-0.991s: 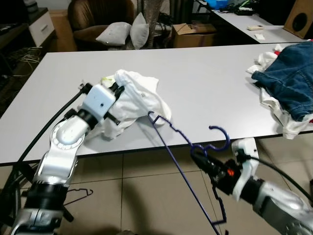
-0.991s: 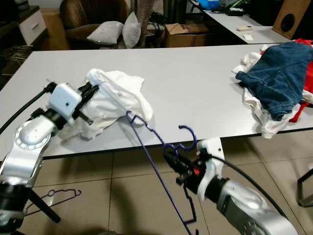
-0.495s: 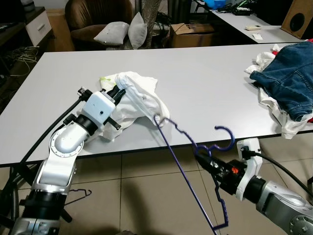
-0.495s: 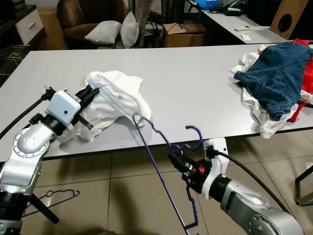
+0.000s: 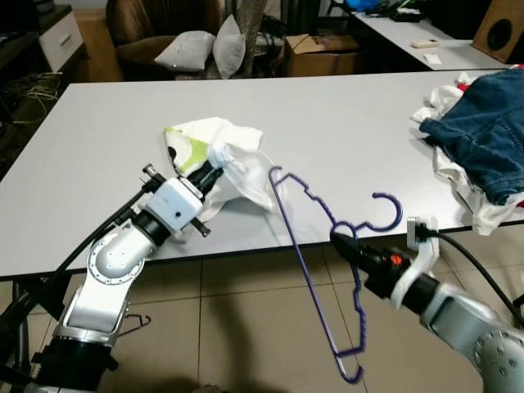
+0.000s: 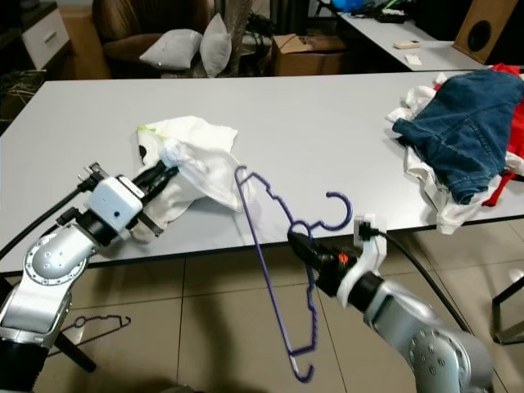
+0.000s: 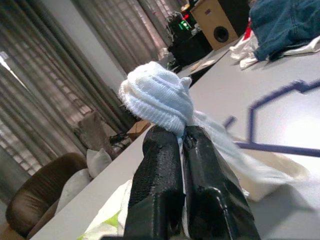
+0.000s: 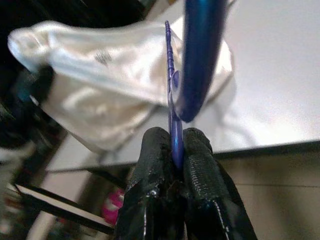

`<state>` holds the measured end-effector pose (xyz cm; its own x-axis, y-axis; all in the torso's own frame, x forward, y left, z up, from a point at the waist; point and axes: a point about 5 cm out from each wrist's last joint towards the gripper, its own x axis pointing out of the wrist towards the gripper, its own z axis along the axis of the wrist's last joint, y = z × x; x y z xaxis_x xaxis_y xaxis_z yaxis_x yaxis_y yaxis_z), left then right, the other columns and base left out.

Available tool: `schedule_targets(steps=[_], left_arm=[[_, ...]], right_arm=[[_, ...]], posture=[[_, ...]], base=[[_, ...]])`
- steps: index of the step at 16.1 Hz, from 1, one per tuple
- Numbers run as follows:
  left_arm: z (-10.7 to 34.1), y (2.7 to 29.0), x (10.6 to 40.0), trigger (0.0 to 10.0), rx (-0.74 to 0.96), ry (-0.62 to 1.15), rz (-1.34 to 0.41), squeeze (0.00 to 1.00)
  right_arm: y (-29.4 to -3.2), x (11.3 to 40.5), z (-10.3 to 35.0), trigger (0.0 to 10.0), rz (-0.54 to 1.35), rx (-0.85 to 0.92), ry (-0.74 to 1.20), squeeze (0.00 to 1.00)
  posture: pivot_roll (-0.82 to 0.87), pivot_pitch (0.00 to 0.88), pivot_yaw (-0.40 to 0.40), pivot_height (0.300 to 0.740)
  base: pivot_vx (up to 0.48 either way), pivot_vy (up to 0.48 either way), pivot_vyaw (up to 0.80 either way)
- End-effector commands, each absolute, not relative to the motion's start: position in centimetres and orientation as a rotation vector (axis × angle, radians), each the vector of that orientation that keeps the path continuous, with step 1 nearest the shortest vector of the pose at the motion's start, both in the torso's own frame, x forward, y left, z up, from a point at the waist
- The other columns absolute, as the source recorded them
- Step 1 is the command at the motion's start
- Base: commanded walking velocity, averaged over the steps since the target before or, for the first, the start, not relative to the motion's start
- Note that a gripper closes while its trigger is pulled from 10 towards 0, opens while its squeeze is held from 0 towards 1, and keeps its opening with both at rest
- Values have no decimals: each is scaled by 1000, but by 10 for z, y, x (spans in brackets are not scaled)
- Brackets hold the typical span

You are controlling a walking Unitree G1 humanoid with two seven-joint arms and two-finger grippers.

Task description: Hang hanger

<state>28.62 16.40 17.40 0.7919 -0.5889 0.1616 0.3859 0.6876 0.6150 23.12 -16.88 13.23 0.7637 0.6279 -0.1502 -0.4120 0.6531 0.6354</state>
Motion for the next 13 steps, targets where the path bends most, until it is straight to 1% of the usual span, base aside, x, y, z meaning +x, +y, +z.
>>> schedule_targets(steps=[1,3,4,9,11,13], left_arm=[[177,160,284,0,613,-385,-590,0],[177,157,284,0,636,-392,-602,0],[179,157,285,0,640,-408,-582,0],[187,155,285,0,651,-455,-561,0],[185,149,279,0,664,-474,-628,0],[180,139,272,0,704,-476,-745,0]], right_arm=[[-170,233,133,10000,618,677,372,0],[-170,234,122,10000,630,694,442,0],[-169,232,115,10000,647,665,505,0],[-168,234,116,10000,687,678,540,0],[-169,240,113,10000,666,701,554,0],[-170,246,113,10000,662,739,562,0]], posture=[[-34,0,-8,740],[-27,0,-19,740],[-25,0,-27,740],[-14,0,-46,740],[-9,0,-57,740],[-4,0,-65,740]], base=[[0,0,0],[0,0,0],[0,0,0],[0,0,0],[0,0,0],[0,0,0]])
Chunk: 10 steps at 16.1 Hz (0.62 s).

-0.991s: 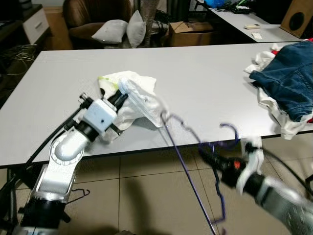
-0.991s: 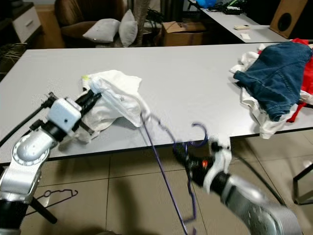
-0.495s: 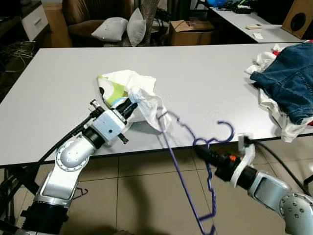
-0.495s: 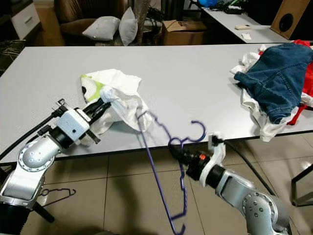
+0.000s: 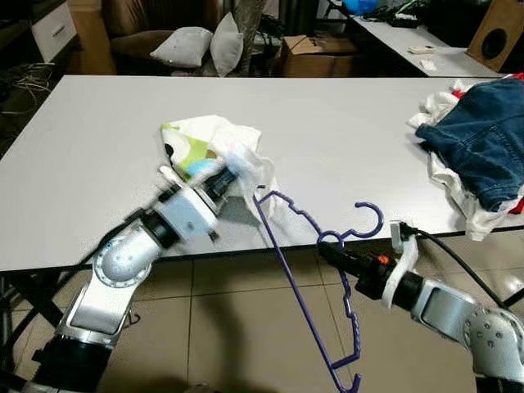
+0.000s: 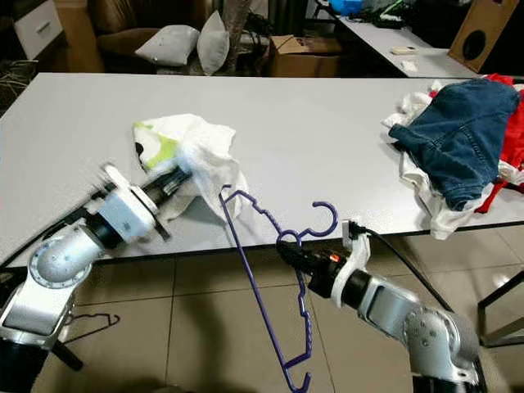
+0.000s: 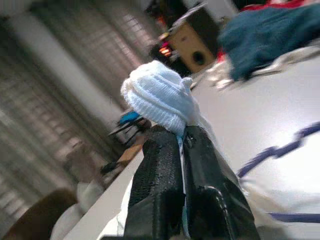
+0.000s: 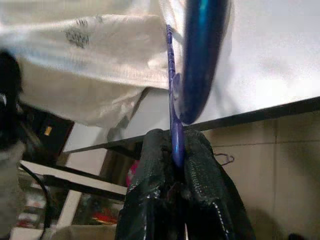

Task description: Hang hanger

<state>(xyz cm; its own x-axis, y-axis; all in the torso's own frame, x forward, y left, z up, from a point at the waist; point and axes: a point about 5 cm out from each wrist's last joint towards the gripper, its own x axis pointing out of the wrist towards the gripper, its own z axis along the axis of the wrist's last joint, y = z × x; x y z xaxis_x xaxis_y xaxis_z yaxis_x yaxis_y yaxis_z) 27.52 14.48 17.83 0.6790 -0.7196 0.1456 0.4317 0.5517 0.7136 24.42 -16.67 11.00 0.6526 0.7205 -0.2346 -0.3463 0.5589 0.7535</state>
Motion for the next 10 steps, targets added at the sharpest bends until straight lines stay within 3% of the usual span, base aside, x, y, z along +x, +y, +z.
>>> schedule_targets(steps=[1,5,10], left_arm=[[178,135,269,0,730,-481,-794,0],[166,130,263,0,802,-433,-948,0],[148,137,261,0,849,-344,-1028,0]], right_arm=[[-170,248,112,10000,659,752,569,0],[-174,260,111,10000,639,816,568,0],[-185,287,123,10000,545,1062,430,0]], posture=[[0,0,-72,740],[7,0,-80,740],[14,0,-78,740]], base=[[0,0,0],[0,0,0],[0,0,0]])
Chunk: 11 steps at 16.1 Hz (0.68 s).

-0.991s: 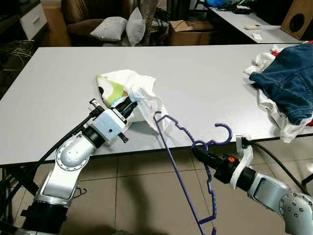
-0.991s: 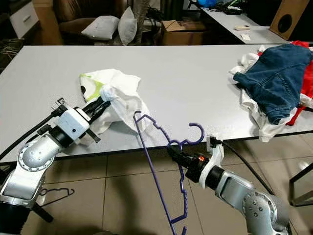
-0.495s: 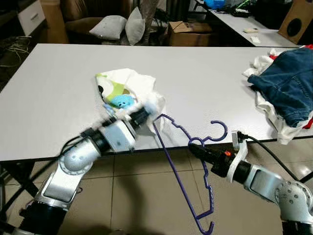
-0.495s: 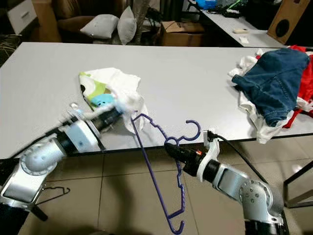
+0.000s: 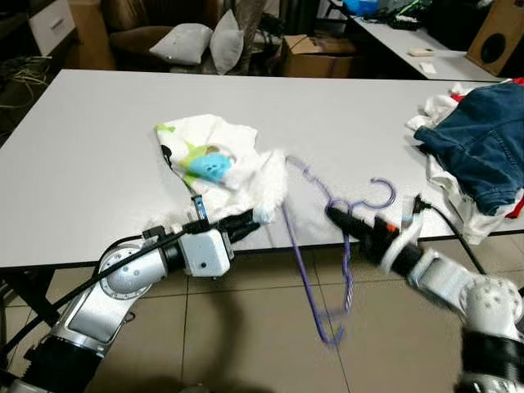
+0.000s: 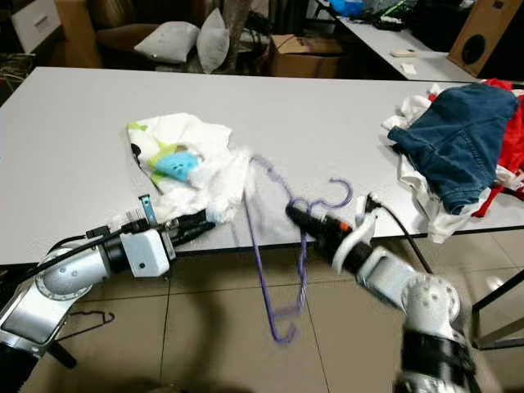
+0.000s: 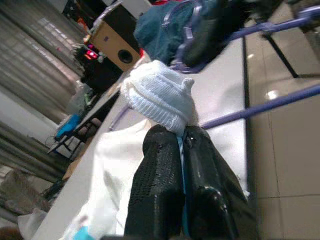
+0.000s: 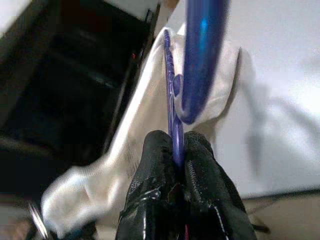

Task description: Hang hanger

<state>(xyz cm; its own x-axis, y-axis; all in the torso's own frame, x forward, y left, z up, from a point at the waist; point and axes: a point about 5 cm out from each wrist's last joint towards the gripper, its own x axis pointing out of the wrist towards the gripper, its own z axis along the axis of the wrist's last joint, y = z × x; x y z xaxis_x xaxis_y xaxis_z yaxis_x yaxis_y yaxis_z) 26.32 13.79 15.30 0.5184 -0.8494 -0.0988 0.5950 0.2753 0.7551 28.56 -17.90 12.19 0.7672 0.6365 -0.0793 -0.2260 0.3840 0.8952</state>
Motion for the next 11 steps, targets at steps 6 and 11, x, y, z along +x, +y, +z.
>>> schedule_targets(steps=[6,11], left_arm=[[128,123,261,0,896,-303,-1035,0],[114,131,267,1255,962,-244,-914,0]], right_arm=[[-172,332,111,10000,264,1343,389,0],[-156,354,126,10000,239,1526,320,0]], posture=[[17,0,-68,740],[28,0,-82,740]], base=[[0,0,0],[0,0,0]])
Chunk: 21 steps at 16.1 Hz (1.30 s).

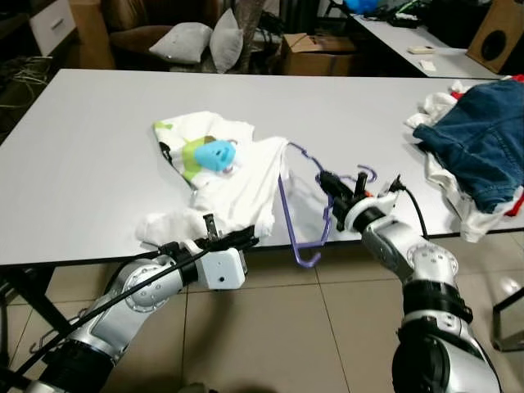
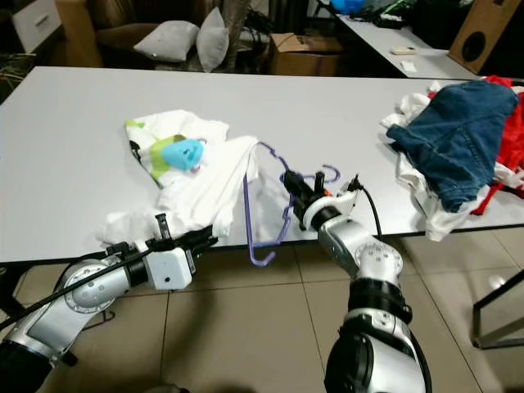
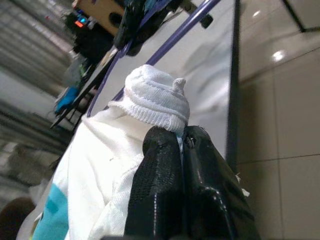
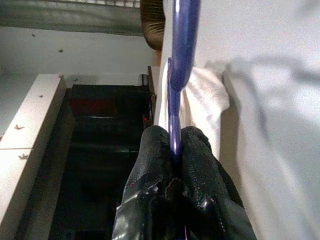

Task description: Hang hanger

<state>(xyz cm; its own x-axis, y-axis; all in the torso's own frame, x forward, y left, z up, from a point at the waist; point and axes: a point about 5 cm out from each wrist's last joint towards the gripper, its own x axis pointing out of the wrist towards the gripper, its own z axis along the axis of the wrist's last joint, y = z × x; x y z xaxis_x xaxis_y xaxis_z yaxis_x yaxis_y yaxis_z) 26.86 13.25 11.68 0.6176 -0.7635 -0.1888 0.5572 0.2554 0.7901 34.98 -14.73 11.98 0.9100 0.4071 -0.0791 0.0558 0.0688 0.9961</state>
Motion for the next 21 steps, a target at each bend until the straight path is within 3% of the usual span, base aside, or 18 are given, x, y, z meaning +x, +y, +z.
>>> schedule_targets(steps=[1,2,3,4,5,6,7,10,13,15,17,19,20,21], left_arm=[[114,130,267,1255,962,-246,-912,0],[113,129,266,3529,949,-240,-914,0],[112,129,265,8471,928,-233,-909,0],[114,132,263,10000,782,-212,-849,0],[117,133,263,10000,698,-209,-808,118],[119,135,263,10000,672,-203,-793,1000],[118,142,264,10000,641,-165,-771,1000],[126,148,265,10000,575,-157,-739,1000],[125,145,261,10000,539,-104,-824,1000],[115,151,257,10000,778,40,-970,1000],[113,156,257,10000,837,82,-985,1000],[129,154,265,10000,602,52,-906,1000],[145,143,270,10000,330,-1,-858,1000],[148,137,270,10000,246,2,-863,1000]], right_arm=[[-157,355,126,10000,233,1546,310,0],[-157,356,127,10000,229,1550,305,0],[-153,357,127,10000,237,1518,319,0],[-144,355,127,10000,272,1414,361,0],[-140,354,126,10000,287,1401,368,0],[-138,354,126,10000,298,1382,375,0],[-132,350,123,10000,328,1301,408,0],[-133,347,121,10000,341,1284,413,0],[-136,345,118,10000,330,1250,426,0],[-136,343,118,10000,329,1231,423,0],[-136,343,118,10000,331,1229,421,0],[-136,342,119,10000,336,1220,422,0],[-137,341,119,10000,336,1213,423,0],[-137,341,119,10000,336,1212,424,0]], posture=[[28,0,-82,740],[35,0,-87,740],[36,0,-87,740],[36,0,-87,740],[41,0,-90,740],[42,0,-91,740],[46,0,-91,740],[46,0,-94,740],[37,0,-88,740],[24,0,-78,740],[24,0,-78,740],[16,0,-70,740],[18,0,-72,740],[18,0,-72,740]], base=[[0,0,0],[0,0,0],[0,0,0],[0,0,0],[0,0,0],[0,0,0],[0,0,0],[0,0,0],[0,0,0],[0,0,0],[0,0,0],[0,0,0],[0,0,0],[0,0,0]])
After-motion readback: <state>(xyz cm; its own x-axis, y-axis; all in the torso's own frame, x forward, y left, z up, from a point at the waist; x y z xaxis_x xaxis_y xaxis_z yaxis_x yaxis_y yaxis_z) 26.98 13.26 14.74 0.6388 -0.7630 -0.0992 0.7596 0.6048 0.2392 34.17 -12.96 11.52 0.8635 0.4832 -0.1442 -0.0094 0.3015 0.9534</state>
